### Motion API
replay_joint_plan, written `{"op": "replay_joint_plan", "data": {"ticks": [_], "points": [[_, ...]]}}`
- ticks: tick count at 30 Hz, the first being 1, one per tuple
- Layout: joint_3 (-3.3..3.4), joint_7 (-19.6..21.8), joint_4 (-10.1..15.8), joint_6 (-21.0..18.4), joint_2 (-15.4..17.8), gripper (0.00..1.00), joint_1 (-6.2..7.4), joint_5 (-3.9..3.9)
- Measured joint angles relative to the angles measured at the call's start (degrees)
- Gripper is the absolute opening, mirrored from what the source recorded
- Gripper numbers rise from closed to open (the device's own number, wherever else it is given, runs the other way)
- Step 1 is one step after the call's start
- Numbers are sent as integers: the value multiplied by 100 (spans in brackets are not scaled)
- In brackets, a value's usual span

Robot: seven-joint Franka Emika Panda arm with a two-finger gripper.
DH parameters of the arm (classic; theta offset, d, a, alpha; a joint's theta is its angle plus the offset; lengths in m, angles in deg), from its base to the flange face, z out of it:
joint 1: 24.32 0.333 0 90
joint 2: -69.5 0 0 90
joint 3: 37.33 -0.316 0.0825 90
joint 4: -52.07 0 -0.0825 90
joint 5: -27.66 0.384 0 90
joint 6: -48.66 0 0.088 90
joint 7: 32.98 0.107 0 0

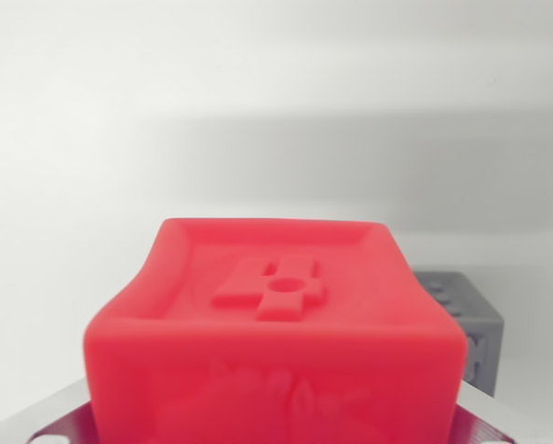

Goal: Destack cube

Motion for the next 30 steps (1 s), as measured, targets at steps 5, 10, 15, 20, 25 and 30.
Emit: {"op": "replay_joint_plan", "data": {"ticks": [5,10,15,20,25,30], "points": [[-30,72,-128,-39,-92,0,45,0],[-54,140,-262,-73,-190,0,95,0],[-79,208,-406,-112,-297,0,149,0],[-102,282,-561,-161,-404,0,205,0],[-120,348,-716,-200,-513,0,263,0],[-136,410,-866,-245,-621,0,316,0]]}}
